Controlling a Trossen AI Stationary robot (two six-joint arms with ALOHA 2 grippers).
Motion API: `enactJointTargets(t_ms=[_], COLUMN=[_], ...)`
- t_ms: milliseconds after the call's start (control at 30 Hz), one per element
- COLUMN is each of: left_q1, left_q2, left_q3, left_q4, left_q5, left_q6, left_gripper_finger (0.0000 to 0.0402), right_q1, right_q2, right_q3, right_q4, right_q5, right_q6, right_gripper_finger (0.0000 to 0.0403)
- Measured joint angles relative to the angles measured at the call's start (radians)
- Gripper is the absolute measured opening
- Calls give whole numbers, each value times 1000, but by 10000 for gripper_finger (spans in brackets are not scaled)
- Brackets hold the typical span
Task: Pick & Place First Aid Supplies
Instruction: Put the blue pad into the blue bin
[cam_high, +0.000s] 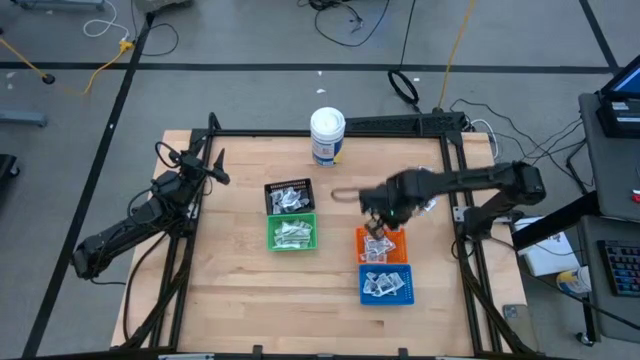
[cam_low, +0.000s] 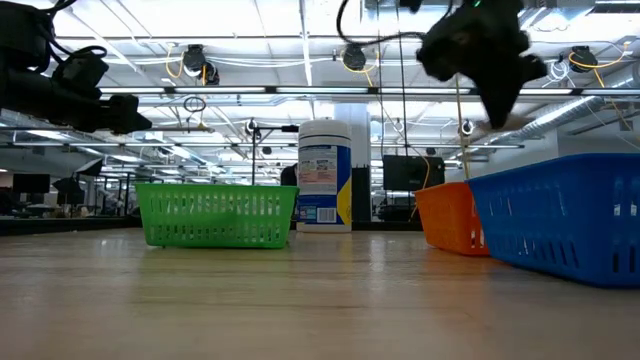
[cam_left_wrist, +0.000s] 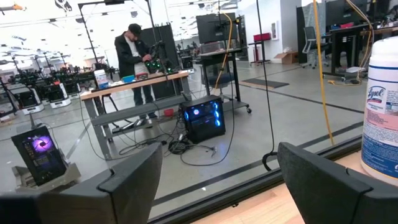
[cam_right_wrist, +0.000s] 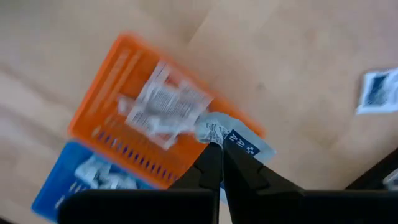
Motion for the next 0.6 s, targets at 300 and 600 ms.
enactJointTargets(t_ms=[300,600], left_q1=[0,0], left_q2=[0,0], left_q3=[0,0], left_q4=[0,0], left_q5=[0,0], left_q6=[0,0], left_gripper_finger=[308,325], right_q1=[287,444], right_q2=[0,16], right_q3=[0,1], right_q4=[84,187], right_q5=[-76,-80], right_q6=[252,376], right_gripper_finger=[0,0])
